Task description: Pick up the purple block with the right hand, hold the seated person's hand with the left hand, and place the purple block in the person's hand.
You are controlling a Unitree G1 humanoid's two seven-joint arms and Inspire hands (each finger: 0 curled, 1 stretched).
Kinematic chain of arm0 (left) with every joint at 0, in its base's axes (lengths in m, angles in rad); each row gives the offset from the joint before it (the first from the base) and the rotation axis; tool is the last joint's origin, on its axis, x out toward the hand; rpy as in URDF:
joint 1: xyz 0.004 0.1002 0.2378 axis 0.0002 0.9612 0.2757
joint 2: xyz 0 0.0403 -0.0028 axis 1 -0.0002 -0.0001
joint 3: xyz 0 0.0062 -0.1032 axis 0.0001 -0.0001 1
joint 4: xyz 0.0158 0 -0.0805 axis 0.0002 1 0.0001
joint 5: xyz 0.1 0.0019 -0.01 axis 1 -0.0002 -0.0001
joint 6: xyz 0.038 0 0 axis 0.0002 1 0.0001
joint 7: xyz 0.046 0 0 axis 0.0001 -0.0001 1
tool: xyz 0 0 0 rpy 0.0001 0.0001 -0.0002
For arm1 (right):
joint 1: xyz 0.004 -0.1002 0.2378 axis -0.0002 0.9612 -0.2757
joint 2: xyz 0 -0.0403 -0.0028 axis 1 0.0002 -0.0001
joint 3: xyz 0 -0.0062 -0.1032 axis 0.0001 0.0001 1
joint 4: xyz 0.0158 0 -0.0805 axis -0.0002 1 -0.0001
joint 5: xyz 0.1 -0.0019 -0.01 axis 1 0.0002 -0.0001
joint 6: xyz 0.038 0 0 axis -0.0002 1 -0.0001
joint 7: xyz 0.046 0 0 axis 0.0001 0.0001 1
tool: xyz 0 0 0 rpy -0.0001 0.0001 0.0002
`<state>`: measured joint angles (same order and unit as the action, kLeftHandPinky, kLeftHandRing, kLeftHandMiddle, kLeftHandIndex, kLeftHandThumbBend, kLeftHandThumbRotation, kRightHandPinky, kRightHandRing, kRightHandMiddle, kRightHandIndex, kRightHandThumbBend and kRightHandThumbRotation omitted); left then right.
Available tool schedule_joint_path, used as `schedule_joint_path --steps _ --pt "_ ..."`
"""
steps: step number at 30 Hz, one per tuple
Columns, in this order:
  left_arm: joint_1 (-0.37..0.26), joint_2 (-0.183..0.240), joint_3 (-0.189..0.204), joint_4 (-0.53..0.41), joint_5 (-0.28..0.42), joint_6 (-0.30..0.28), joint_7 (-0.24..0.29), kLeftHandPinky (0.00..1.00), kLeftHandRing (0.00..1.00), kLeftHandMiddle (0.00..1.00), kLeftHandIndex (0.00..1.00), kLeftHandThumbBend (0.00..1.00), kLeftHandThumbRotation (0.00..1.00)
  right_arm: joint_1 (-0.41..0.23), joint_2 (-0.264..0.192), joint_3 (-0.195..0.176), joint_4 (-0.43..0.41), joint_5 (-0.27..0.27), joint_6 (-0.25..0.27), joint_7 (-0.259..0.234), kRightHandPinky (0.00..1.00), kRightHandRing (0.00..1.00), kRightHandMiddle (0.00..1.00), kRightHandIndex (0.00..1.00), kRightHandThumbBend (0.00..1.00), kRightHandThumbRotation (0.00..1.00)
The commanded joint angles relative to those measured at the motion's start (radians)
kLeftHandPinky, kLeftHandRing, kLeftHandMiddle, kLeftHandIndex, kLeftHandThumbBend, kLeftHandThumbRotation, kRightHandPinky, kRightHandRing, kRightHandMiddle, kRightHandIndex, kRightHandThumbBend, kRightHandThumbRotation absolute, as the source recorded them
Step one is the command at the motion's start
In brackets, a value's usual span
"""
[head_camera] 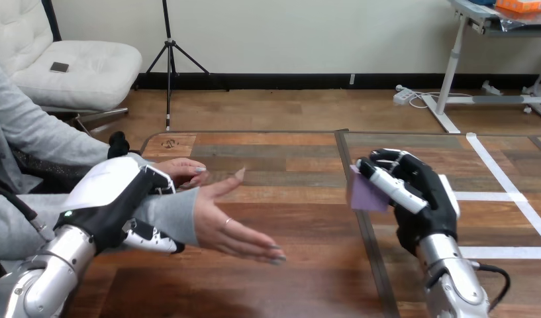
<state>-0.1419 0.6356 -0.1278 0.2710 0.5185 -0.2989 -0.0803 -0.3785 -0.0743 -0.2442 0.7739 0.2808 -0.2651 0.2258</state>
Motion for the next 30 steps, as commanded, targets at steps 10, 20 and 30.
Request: schedule_joint_path --steps 10,20,30 --pt "-0.100 -0.062 0.050 -0.135 -0.037 -0.042 0.058 0.20 0.25 0.32 0.35 0.70 0.00 -0.045 0.045 0.023 -0.100 0.000 -0.008 0.007 0.32 0.37 0.43 0.44 0.84 0.00" --pt "-0.112 -0.075 0.049 -0.132 -0.047 -0.052 0.053 0.20 0.26 0.32 0.35 0.69 0.00 -0.040 0.066 0.045 -0.119 -0.008 0.002 0.014 0.32 0.36 0.43 0.44 0.85 0.00" --pt "-0.121 -0.092 0.049 -0.124 -0.061 -0.061 0.048 0.20 0.26 0.32 0.34 0.72 0.00 -0.035 0.086 0.073 -0.139 -0.021 0.012 0.013 0.32 0.37 0.43 0.44 0.85 0.00"
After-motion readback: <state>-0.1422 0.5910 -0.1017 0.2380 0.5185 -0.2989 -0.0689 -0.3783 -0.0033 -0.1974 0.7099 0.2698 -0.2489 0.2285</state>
